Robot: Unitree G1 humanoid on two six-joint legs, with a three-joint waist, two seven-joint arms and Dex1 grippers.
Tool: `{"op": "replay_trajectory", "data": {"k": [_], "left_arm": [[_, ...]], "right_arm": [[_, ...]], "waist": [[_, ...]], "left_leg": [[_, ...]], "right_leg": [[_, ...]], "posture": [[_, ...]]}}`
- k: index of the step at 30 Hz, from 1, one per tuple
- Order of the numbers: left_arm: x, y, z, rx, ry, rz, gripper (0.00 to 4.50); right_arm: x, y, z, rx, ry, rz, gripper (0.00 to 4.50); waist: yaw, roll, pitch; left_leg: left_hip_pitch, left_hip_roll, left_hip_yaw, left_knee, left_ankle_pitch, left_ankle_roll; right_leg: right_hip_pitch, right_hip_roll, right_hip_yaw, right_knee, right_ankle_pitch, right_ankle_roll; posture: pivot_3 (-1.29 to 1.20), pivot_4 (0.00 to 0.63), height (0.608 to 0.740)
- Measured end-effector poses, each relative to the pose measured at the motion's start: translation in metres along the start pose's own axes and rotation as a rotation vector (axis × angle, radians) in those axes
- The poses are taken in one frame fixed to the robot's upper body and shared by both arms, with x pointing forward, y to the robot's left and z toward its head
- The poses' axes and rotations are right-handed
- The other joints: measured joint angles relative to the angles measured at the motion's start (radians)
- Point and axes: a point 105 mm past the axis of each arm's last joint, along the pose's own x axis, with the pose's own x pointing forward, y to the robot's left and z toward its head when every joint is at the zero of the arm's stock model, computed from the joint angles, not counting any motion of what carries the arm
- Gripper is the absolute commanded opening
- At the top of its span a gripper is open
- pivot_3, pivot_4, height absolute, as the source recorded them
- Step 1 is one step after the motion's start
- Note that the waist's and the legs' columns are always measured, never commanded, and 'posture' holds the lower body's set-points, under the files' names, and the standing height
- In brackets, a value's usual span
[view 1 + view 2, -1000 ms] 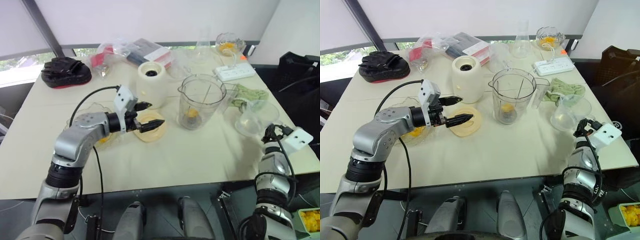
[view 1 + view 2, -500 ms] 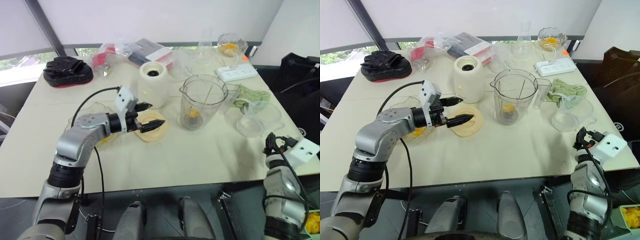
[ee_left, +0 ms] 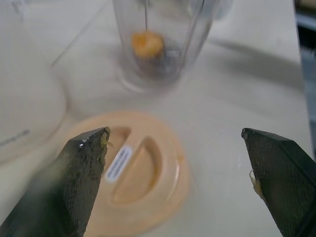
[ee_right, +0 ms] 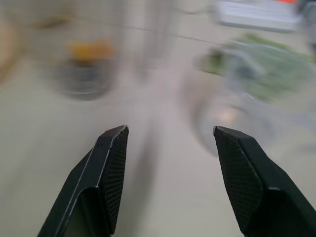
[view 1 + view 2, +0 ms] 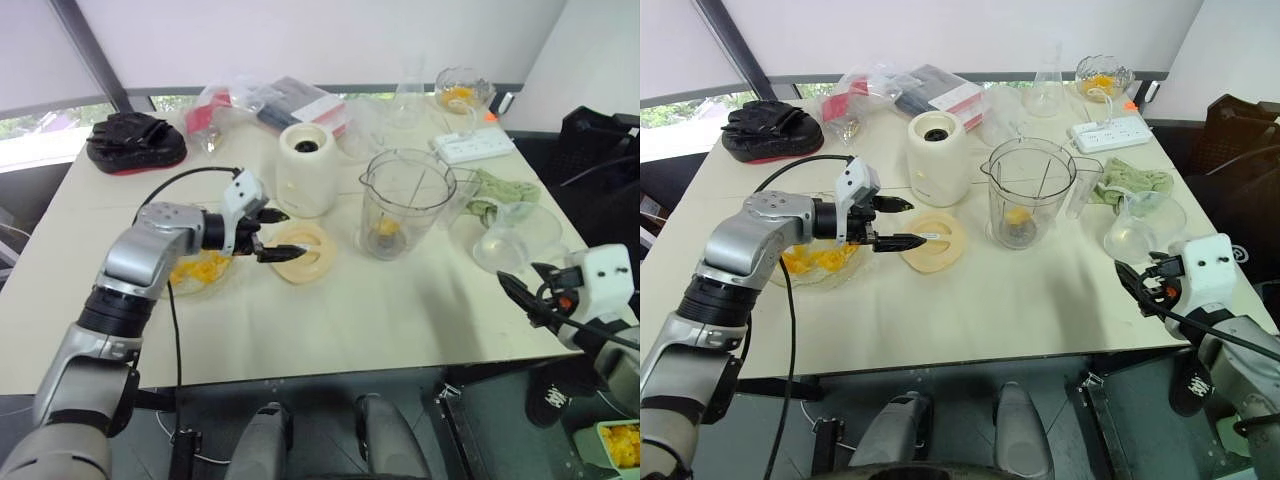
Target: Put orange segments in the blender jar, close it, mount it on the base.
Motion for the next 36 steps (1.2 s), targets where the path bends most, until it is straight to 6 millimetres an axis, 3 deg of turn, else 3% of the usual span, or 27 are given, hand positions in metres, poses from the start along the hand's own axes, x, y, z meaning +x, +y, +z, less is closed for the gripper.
{"op": "replay_trajectory", "data": {"k": [5,8,13,17,20,31,36], "left_arm": [[0.009,0.020,-0.014,0.030,0.090,-0.053,4.48],[0.015,0.033,-0.016,0.072,0.137,-0.068,4.48],[0.021,0.045,-0.024,0.111,0.205,-0.075,4.48],[0.027,0.044,-0.031,0.176,0.261,-0.109,4.48],[0.035,0.041,-0.032,0.212,0.284,-0.132,3.16],[0.046,0.043,-0.035,0.264,0.325,-0.101,3.16],[0.058,0.043,-0.026,0.322,0.336,-0.090,3.16]], "right_arm": [[0.012,0.034,0.042,-0.102,-0.048,0.208,2.85],[0.019,0.059,0.044,-0.113,-0.032,0.325,2.85],[0.023,0.077,0.044,-0.110,-0.016,0.381,2.85],[0.024,0.084,0.043,-0.109,-0.014,0.381,2.85],[0.022,0.088,0.041,-0.101,-0.016,0.378,2.90],[0.020,0.094,0.037,-0.077,-0.023,0.336,2.90],[0.021,0.096,0.036,-0.066,-0.025,0.323,2.90]], "waist": [[0.008,-0.004,0.001],[0.023,-0.004,0.001],[0.033,-0.004,0.001],[0.031,-0.004,0.001],[0.031,-0.004,0.001],[0.029,-0.005,0.001],[0.030,-0.005,0.001]], "left_leg": [[-0.002,0.000,-0.001,0.001,0.000,0.000],[-0.004,0.000,-0.002,0.000,0.000,0.001],[-0.008,0.000,-0.002,0.000,-0.002,0.004],[-0.009,-0.001,-0.002,0.000,-0.003,0.005],[-0.008,-0.001,-0.002,0.000,-0.003,0.006],[-0.008,-0.001,-0.001,0.002,-0.003,0.006],[-0.008,-0.001,-0.001,0.003,-0.003,0.006]], "right_leg": [[0.000,0.000,-0.003,-0.001,0.000,0.000],[-0.002,0.000,-0.003,-0.003,0.002,0.004],[-0.002,-0.001,-0.004,-0.008,0.003,0.007],[-0.002,-0.001,-0.004,-0.010,0.004,0.009],[-0.002,-0.001,-0.004,-0.010,0.004,0.009],[-0.002,-0.001,-0.004,-0.007,0.005,0.009],[-0.002,-0.001,-0.004,-0.007,0.005,0.010]], "posture": [[0.00,0.150,0.740],[0.00,0.150,0.740],[0.00,0.150,0.740],[0.00,0.150,0.740],[0.00,0.150,0.740],[0.00,0.150,0.740],[0.00,0.150,0.740]]}}
